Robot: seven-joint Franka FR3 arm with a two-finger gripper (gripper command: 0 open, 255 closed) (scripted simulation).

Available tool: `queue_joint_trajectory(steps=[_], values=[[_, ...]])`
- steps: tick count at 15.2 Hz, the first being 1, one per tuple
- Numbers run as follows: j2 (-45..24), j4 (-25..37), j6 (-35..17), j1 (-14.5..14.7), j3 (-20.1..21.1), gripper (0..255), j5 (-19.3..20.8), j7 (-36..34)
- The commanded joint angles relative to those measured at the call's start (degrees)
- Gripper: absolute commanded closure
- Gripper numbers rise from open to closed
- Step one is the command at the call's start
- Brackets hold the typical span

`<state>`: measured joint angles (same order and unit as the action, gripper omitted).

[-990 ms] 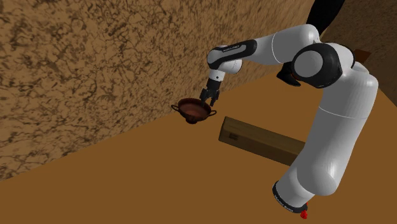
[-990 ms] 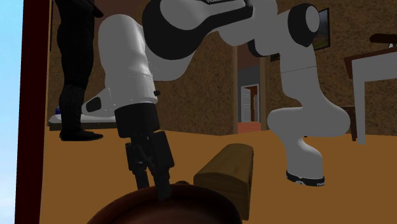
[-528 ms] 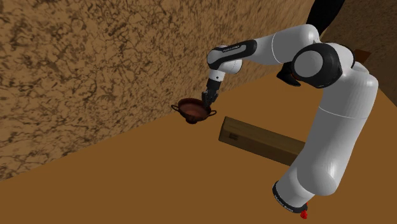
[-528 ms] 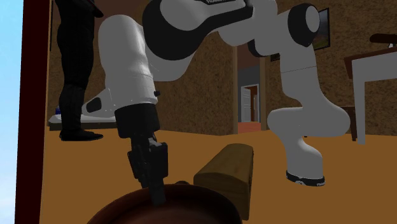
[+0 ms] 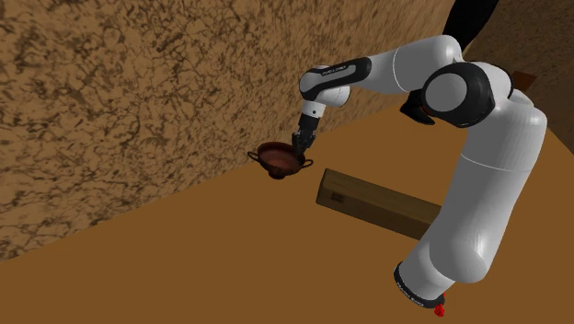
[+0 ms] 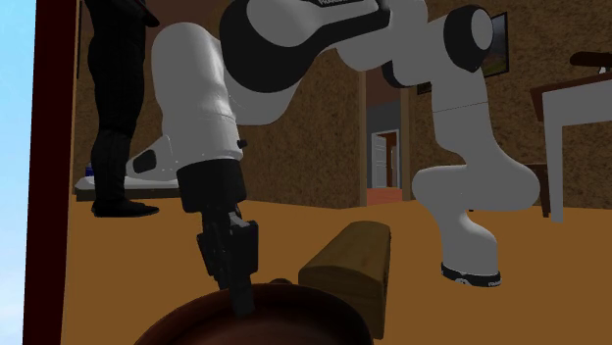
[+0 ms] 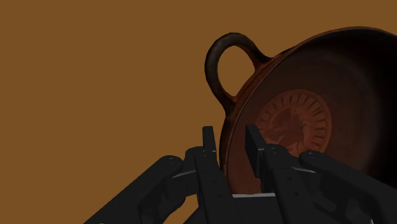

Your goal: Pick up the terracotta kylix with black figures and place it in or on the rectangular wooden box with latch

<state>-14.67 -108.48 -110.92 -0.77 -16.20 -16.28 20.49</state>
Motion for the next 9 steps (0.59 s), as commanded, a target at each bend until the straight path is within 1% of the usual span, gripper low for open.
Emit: queue_joint_trajectory(steps=[1,9], values=[[0.32,0.31,0.63,0.02,-0.05,255,0.19,-0.21],[2.64,3.55,5.90,0.08,-0.33,255,1.32,-1.72]])
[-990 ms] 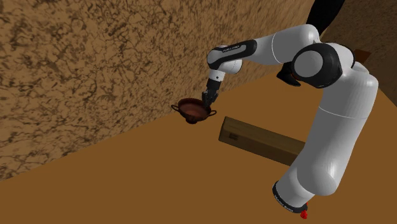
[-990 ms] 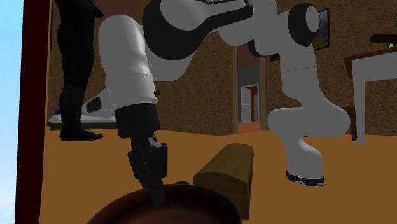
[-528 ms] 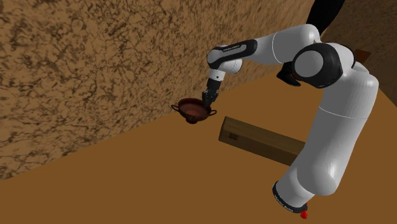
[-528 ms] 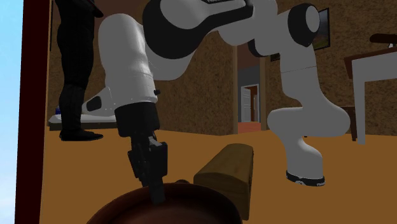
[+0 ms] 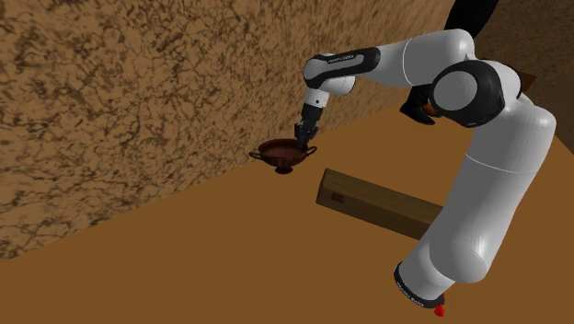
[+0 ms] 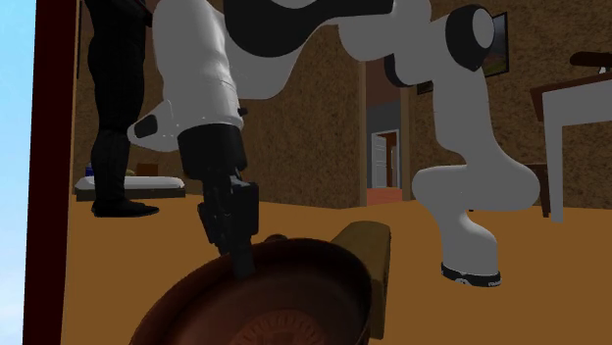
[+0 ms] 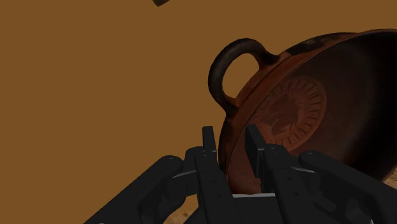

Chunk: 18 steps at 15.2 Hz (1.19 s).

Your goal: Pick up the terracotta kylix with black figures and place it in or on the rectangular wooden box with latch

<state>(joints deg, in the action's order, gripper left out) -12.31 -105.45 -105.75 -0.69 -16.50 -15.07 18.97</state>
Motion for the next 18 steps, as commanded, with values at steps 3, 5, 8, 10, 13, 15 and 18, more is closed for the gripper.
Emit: queue_joint_trajectory(steps=[3,5,8,10,13,15,18], values=[[0.97,1.95,2.76,0.00,-0.11,255,0.45,-0.72],[1.38,2.98,4.14,-0.01,-0.15,255,0.65,-1.06],[1.89,4.62,6.23,-0.04,-0.21,255,0.91,-1.54],[2.18,5.79,7.64,-0.06,-0.25,255,1.05,-1.86],[2.52,7.66,9.78,-0.11,-0.30,255,1.22,-2.30],[2.68,8.99,11.23,-0.16,-0.33,255,1.31,-2.59],[2.82,11.10,13.44,-0.24,-0.38,255,1.40,-3.01]])
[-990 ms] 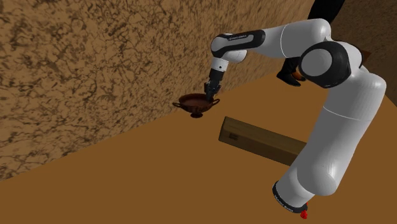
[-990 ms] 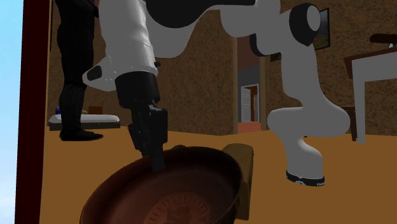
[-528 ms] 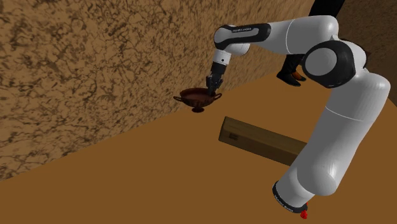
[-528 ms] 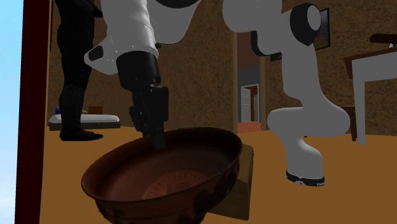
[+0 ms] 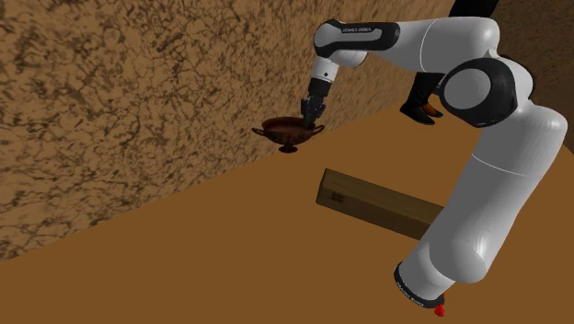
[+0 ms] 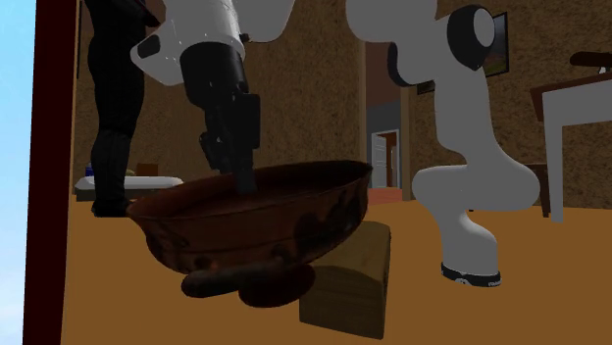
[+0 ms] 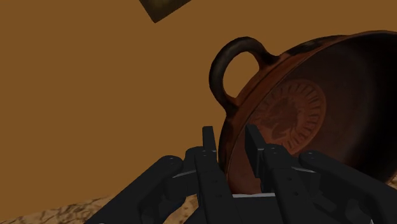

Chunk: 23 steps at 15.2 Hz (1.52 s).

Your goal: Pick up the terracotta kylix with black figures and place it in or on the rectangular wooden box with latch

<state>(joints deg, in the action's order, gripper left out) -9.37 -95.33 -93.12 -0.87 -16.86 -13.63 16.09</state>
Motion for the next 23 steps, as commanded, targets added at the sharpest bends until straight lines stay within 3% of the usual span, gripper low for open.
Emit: queue_joint_trajectory(steps=[1,6,14,23], values=[[-0.11,1.72,1.55,-0.08,-0.03,255,-0.02,-0.26],[-0.16,5.09,4.82,-0.24,-0.10,255,0.00,-0.82],[14.91,-11.03,3.75,-2.26,-2.53,255,5.43,3.15],[29.42,-22.67,6.44,-6.57,-5.72,255,12.36,8.15]])
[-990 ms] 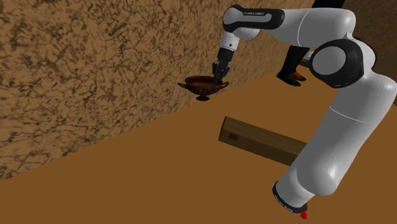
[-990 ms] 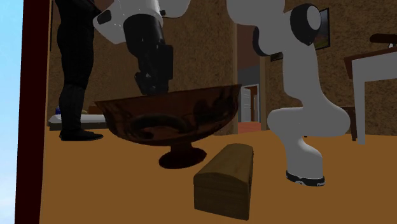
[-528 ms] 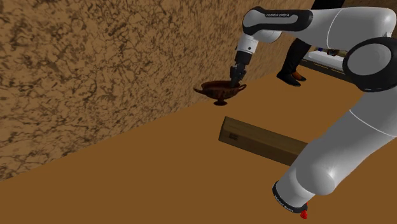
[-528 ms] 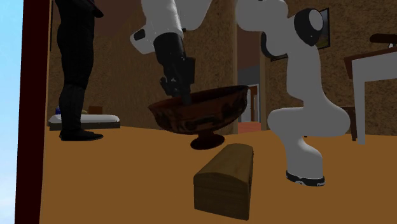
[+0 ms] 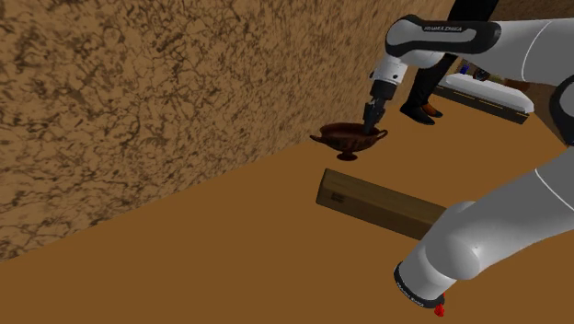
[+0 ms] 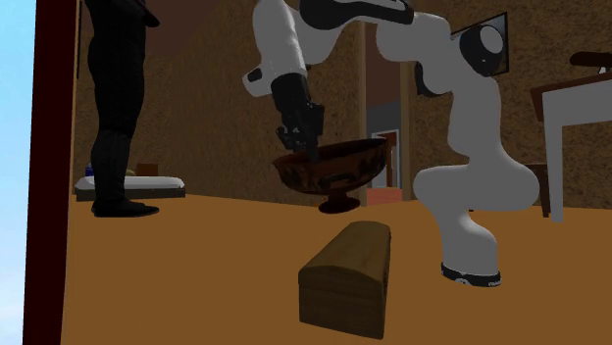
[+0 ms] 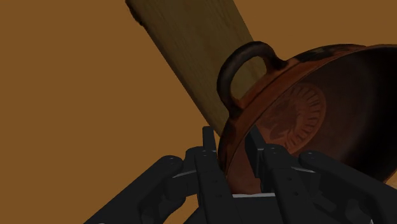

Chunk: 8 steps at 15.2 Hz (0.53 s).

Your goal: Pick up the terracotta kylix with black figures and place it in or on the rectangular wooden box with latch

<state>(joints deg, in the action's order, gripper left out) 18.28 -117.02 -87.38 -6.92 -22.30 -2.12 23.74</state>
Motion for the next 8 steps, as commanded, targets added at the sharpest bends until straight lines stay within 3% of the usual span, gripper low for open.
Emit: queue_joint_trajectory(steps=[1,8], values=[[3.22,-1.90,1.21,-1.11,-0.70,255,1.67,1.14],[12.27,-6.46,5.45,-5.45,-4.04,255,7.73,6.49]])
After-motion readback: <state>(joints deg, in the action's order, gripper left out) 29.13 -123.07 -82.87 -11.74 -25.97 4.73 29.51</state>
